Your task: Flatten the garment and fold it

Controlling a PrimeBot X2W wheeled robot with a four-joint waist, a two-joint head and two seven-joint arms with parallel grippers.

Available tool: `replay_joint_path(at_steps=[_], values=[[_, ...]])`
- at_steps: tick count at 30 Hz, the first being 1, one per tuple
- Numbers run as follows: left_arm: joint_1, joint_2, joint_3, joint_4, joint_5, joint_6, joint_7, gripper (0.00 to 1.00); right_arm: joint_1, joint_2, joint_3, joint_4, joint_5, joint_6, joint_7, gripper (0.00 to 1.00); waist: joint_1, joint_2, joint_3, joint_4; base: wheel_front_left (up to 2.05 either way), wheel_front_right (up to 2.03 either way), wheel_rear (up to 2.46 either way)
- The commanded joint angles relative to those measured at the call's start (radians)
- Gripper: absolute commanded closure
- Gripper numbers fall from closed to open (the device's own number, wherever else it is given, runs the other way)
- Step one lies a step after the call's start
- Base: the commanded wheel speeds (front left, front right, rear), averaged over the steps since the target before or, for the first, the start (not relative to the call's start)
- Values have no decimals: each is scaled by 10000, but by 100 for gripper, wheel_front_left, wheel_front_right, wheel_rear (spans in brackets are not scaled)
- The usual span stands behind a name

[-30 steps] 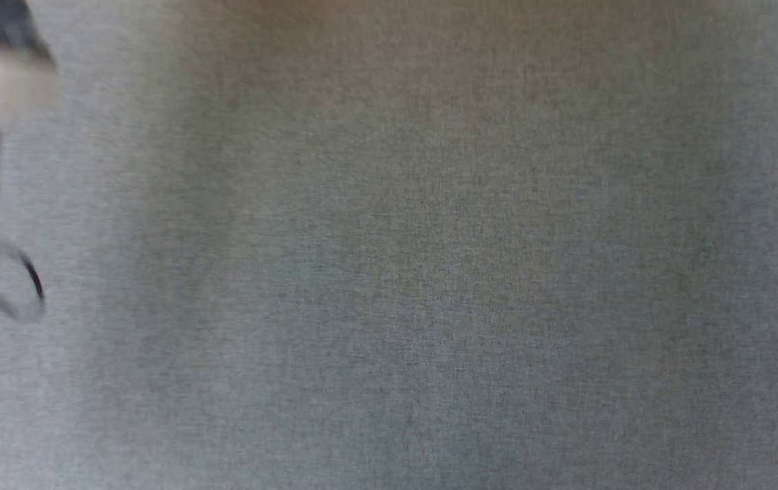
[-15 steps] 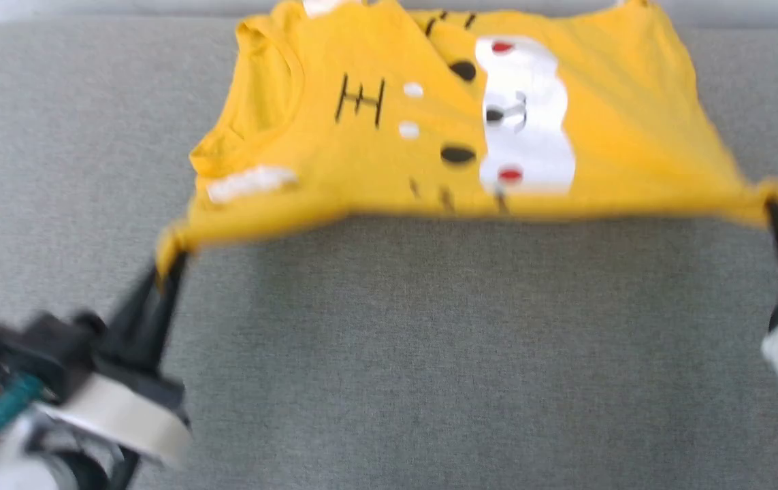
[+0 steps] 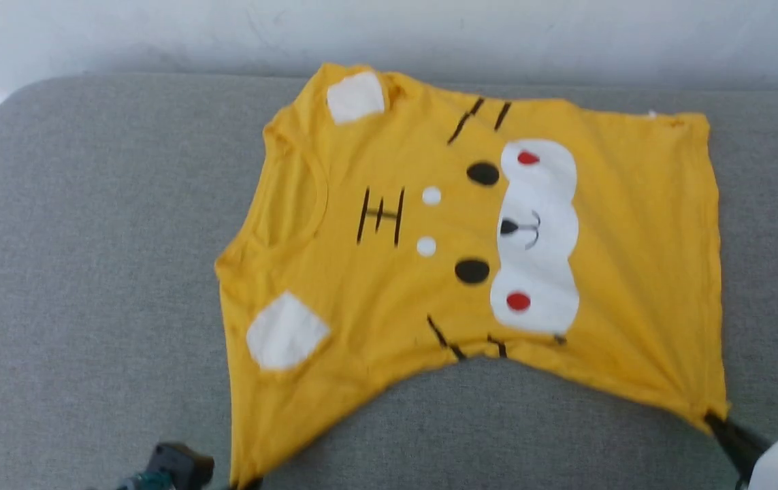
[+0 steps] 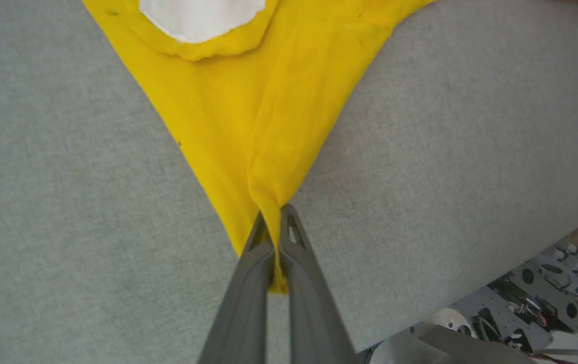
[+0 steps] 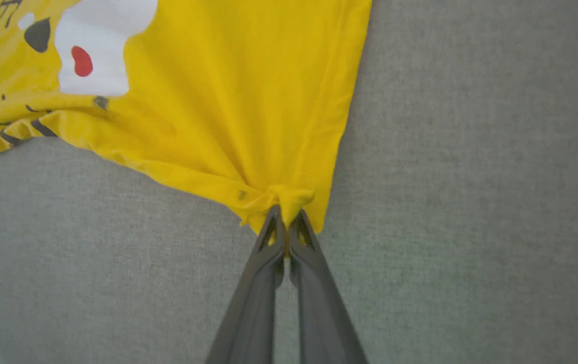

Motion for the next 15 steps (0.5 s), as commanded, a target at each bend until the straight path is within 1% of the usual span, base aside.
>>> replay_joint_path(at_steps=[1, 5, 9, 13, 15], values=[[183, 112, -61, 41, -96, -63, 142, 100, 159, -72, 58, 58, 83, -7, 66, 100, 2, 0, -177, 15, 0, 0, 0], [814, 573, -127, 97, -610, 34, 1165, 100, 789, -368, 173, 287, 335, -7, 490, 100, 2, 0, -383, -17, 0, 0, 0], [1412, 876, 8, -66, -1158, 294, 1830, 100, 1279, -556, 13, 393, 404, -7, 1010, 100, 2, 0, -499, -52, 0, 0, 0], [2030, 1105, 12, -308, -1831, 409, 2495, 100, 1774, -441, -283, 470, 545, -7, 1939, 100, 2, 0, -578, -70, 0, 0, 0], [2179, 1126, 112, -527, -1994, 508, 2518, 100, 1966, -342, -441, 325, 612, -7, 2283, 100, 2, 0, -625, -37, 0, 0, 0]])
